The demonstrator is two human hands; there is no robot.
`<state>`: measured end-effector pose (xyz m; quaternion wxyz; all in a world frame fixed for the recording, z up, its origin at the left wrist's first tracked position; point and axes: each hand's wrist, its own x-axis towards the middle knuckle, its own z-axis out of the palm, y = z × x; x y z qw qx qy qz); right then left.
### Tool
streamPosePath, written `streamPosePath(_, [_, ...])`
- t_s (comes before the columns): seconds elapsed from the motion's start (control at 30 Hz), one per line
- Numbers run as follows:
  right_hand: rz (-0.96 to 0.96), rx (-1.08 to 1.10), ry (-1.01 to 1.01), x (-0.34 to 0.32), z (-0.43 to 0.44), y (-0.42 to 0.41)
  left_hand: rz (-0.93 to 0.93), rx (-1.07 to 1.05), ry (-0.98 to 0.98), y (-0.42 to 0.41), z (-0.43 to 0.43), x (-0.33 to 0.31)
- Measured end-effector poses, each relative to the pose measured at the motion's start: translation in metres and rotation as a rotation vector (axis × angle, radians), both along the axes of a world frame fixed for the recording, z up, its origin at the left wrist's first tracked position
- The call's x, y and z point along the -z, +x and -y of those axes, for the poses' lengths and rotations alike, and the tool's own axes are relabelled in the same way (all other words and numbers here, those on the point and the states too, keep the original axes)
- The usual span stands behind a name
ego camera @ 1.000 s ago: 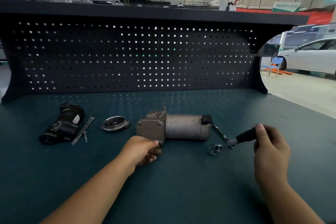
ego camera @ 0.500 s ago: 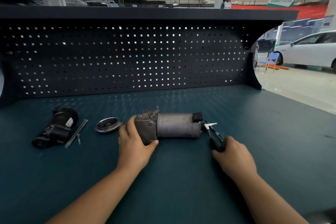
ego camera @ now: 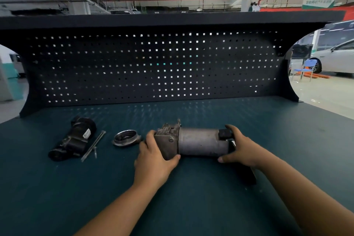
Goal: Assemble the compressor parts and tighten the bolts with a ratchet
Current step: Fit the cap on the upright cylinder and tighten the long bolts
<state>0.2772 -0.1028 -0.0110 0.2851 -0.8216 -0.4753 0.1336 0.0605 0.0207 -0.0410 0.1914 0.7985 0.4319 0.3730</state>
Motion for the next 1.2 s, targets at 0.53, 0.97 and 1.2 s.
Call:
streamPosePath(0.53, [-0.064, -0.11, 0.33, 0.025, -0.013, 0.011, 0.018, 0.013, 0.004, -0.007, -0.005, 0.0])
streamPosePath(0.97, [-0.02, -0.111, 0.371, 0.01, 0.001, -0.011, -0.079, -0.047, 0.316, -0.012, 0.01, -0.006])
streamPosePath(1.2, [0.102, -0.087, 0.449, -0.006, 0.009, -0.035, -0.137, 0.036, 0.58, -0.003, 0.027, -0.013])
